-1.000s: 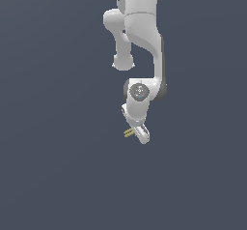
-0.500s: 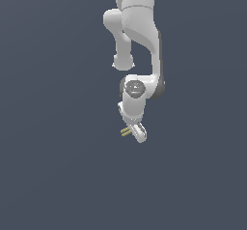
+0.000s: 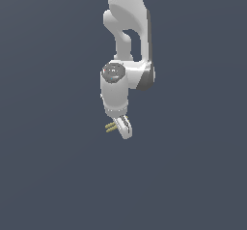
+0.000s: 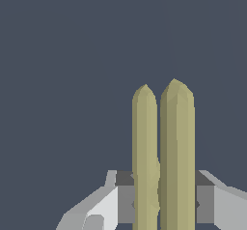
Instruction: Pick up the object and move it to a goal position.
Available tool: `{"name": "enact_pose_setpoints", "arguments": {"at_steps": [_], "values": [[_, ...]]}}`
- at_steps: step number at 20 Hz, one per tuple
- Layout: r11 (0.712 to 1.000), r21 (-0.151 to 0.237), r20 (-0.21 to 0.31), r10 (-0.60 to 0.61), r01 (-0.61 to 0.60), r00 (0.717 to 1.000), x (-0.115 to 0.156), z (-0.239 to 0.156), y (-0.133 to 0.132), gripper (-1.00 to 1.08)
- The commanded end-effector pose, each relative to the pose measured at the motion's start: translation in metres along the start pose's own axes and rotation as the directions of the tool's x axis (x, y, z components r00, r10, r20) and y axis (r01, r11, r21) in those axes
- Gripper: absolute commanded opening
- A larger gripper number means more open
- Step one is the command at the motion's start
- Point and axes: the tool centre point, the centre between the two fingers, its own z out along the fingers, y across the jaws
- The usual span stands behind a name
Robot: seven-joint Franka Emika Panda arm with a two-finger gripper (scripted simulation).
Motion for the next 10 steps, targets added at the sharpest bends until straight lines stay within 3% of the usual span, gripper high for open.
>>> {"name": "enact_pose_setpoints", "arguments": {"at_steps": [1, 10], "values": [[1.000, 0.000, 0.000, 0.000, 0.000, 1.000, 0.021, -0.024, 0.006, -1.00], [1.000, 0.000, 0.000, 0.000, 0.000, 1.000, 0.093, -0.106, 0.023, -1.00]]}}
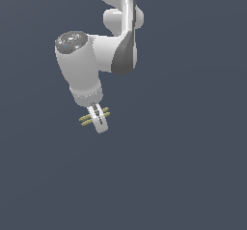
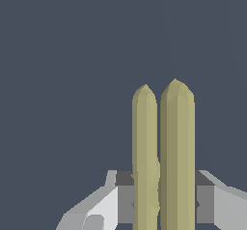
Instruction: Pick up the object and move it to a goal position.
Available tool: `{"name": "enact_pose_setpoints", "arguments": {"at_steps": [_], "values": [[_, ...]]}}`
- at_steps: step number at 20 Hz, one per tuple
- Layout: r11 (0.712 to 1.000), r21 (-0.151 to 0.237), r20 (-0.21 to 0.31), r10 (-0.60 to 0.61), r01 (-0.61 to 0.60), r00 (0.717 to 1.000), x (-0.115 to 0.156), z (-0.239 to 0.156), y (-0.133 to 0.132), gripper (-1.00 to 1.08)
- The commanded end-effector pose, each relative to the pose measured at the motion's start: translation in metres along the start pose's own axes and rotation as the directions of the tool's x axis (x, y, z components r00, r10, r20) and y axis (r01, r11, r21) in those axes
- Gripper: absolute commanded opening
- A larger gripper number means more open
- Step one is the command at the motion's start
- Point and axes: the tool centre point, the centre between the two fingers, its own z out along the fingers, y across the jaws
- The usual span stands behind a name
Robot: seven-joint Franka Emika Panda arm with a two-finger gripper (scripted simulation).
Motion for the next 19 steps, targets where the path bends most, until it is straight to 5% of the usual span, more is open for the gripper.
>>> {"name": "enact_pose_setpoints", "arguments": {"at_steps": [1, 9, 19], "values": [[1.000, -0.001, 0.001, -0.001, 0.001, 1.000, 0.019, -0.021, 0.005, -1.00], [1.000, -0.001, 0.000, -0.002, 0.002, 1.000, 0.058, -0.064, 0.011, -1.00], [1.000, -0.001, 0.000, -0.002, 0.002, 1.000, 0.073, -0.080, 0.013, -1.00]]}}
